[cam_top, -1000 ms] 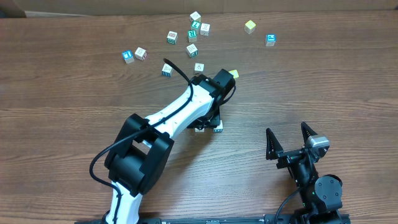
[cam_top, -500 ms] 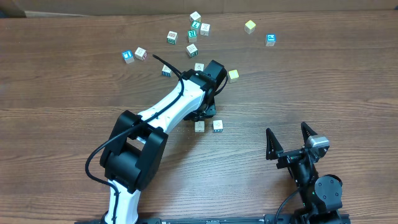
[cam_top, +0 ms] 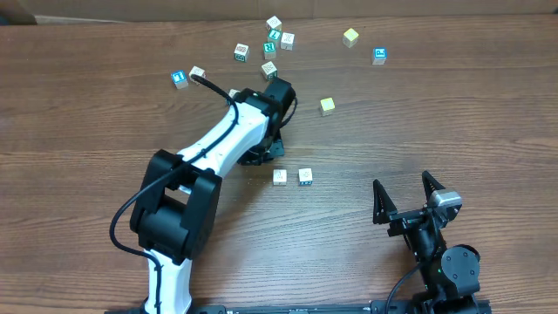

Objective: Form a horizontal line
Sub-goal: 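Open the left gripper and lift away from the two blocks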

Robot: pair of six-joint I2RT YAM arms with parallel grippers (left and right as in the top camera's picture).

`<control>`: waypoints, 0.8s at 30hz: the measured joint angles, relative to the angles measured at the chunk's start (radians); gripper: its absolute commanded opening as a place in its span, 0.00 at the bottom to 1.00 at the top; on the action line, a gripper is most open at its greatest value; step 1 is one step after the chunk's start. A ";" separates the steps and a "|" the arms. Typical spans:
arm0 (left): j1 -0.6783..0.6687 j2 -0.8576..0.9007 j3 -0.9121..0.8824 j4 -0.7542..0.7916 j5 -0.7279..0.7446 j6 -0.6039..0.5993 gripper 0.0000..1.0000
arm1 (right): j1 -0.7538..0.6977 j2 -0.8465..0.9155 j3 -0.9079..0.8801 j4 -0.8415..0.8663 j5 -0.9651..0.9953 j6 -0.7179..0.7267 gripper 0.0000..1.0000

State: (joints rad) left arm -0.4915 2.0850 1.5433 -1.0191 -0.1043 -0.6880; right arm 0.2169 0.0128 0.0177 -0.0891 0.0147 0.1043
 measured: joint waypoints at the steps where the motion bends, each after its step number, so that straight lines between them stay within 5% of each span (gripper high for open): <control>1: 0.002 0.000 0.000 -0.012 0.003 0.001 0.04 | 0.000 0.000 0.000 0.000 0.000 0.000 1.00; 24: -0.027 0.000 -0.053 -0.003 0.139 0.018 0.04 | 0.000 0.000 0.000 0.000 0.000 0.000 1.00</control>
State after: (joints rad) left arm -0.5186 2.0850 1.4899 -1.0218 0.0349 -0.6701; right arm 0.2169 0.0128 0.0177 -0.0891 0.0147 0.1040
